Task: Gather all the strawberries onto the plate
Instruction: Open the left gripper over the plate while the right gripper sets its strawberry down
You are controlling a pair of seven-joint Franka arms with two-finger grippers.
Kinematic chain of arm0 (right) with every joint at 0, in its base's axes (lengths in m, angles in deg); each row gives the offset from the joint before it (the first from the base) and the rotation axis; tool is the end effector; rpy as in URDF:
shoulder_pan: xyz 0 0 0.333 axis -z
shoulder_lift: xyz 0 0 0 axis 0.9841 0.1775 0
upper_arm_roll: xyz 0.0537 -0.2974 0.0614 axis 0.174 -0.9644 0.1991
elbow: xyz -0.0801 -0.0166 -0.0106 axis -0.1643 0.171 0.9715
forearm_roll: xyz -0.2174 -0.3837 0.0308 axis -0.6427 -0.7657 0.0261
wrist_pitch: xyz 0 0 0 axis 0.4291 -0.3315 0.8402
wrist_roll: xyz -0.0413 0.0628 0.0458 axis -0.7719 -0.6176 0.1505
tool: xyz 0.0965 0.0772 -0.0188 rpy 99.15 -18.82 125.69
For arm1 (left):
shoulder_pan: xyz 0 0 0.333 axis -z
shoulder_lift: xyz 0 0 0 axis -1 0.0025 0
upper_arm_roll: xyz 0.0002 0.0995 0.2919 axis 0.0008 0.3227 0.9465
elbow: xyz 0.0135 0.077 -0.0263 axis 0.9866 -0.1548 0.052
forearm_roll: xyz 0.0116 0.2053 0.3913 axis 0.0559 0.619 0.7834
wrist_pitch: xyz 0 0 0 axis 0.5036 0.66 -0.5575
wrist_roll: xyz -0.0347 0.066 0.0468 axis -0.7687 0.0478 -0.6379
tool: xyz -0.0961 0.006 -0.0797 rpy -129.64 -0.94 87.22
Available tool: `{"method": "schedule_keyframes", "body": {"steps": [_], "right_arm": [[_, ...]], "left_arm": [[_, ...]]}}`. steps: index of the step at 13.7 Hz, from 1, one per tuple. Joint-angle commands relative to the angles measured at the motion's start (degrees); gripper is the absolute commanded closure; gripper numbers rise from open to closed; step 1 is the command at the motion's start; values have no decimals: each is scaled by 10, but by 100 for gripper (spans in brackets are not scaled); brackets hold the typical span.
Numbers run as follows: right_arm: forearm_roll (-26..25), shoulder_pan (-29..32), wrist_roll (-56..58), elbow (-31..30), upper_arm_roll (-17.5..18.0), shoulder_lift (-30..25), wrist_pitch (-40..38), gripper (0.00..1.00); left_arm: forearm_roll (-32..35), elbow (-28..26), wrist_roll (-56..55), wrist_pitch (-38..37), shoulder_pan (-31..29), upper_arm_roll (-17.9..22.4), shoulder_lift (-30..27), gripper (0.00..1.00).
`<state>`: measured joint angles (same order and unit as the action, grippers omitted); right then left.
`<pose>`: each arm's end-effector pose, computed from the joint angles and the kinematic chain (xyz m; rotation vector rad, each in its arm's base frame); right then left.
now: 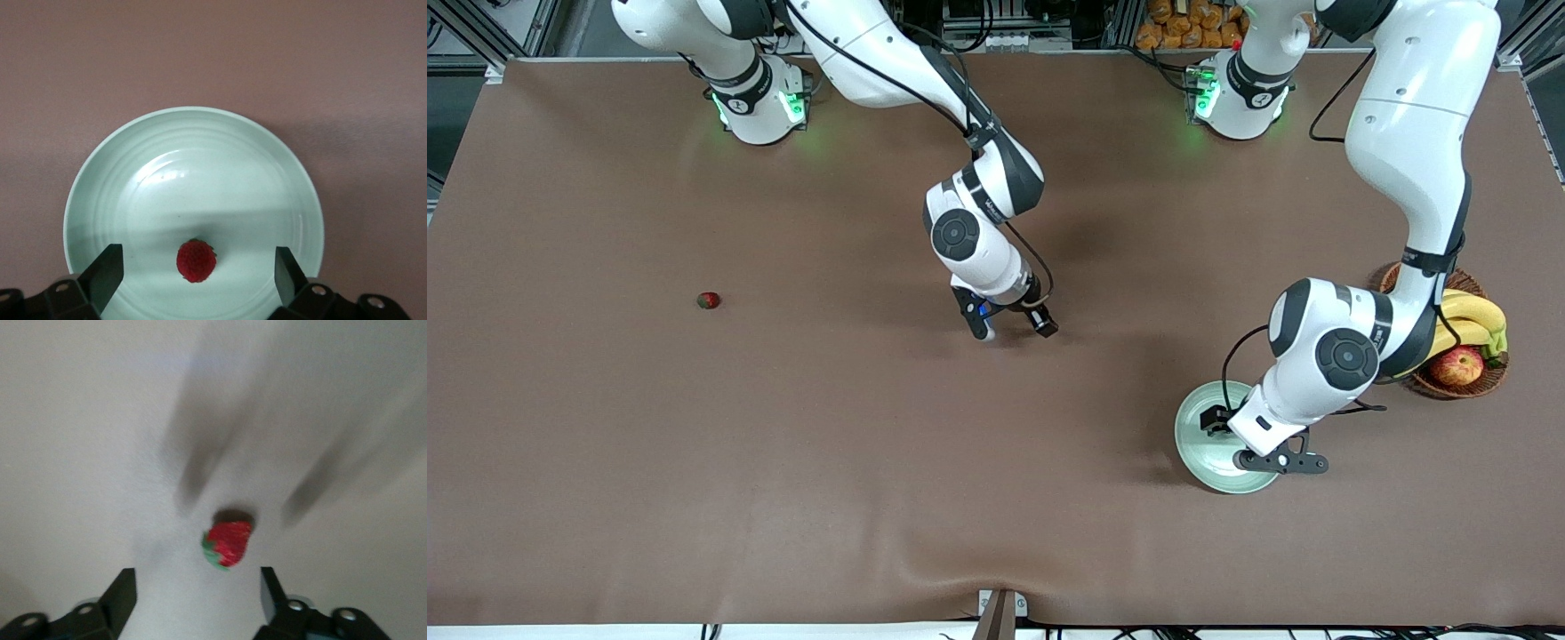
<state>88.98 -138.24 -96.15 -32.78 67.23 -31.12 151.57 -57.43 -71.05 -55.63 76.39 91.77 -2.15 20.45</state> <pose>0.5333 0.5613 0.1636 -2.3843 1.4971 0.3344 0.7302 -0.1520 0.1953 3.1277 -0.1284 0.1784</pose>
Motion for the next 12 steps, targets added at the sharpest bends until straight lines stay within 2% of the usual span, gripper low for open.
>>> {"method": "schedule_keyframes", "body": {"steps": [1,3,6,9,12], "right_arm": [[-6,11,1,24,-58,-21,-104,0],[-6,10,33,36,-117,-31,-185,0],[-1,11,143,37,-189,-42,-285,0],[2,11,212,36,-251,-43,-358,0],[3,11,329,30,-313,-43,-436,0]], "left_arm": [[16,-40,-36,-4,7,-7,-39,0],[16,-42,-54,-5,8,-12,-45,0],[16,-46,-73,-10,9,-19,-48,0],[16,-48,-85,-13,8,-29,-50,0],[16,-81,-111,-13,11,-35,-68,0]]}}
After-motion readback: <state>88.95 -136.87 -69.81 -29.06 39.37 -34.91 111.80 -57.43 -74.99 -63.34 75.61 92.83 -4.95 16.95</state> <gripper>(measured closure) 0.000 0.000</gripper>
